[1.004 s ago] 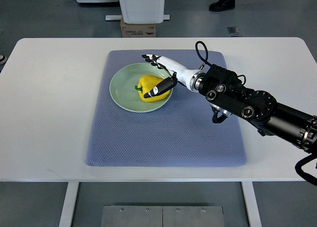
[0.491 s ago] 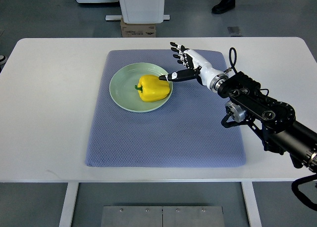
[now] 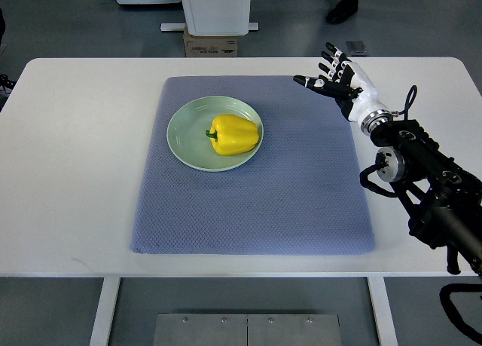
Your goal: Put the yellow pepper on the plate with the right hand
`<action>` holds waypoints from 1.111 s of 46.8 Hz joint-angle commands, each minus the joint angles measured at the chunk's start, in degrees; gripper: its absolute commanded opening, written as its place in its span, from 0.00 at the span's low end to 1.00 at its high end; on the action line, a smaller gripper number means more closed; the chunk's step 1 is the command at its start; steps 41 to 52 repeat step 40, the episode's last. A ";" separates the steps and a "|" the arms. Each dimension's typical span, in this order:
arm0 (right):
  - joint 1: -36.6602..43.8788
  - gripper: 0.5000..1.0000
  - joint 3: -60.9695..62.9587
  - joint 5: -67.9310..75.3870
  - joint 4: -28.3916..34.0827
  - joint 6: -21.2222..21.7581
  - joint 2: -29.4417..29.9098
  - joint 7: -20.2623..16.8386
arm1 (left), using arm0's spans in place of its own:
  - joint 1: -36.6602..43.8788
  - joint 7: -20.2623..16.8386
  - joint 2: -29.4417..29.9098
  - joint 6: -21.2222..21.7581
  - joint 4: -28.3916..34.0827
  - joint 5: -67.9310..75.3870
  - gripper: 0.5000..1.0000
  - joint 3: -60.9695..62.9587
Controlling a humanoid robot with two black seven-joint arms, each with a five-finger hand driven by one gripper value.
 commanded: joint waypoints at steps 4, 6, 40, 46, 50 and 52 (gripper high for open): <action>-2.94 1.00 5.42 0.08 0.93 -0.05 0.29 0.14 | 0.00 0.01 0.00 0.00 0.00 0.00 1.00 0.00; -3.82 1.00 6.92 0.08 1.72 0.03 0.21 0.05 | 0.00 0.01 0.00 0.00 0.00 0.00 1.00 0.00; -16.47 1.00 22.39 9.31 9.63 6.27 0.91 -1.18 | 0.00 0.01 0.00 0.00 0.00 0.00 1.00 0.00; -16.47 1.00 22.39 9.31 9.63 6.27 0.91 -1.18 | 0.00 0.01 0.00 0.00 0.00 0.00 1.00 0.00; -16.47 1.00 22.39 9.31 9.63 6.27 0.91 -1.18 | 0.00 0.01 0.00 0.00 0.00 0.00 1.00 0.00; -16.47 1.00 22.39 9.31 9.63 6.27 0.91 -1.18 | 0.00 0.01 0.00 0.00 0.00 0.00 1.00 0.00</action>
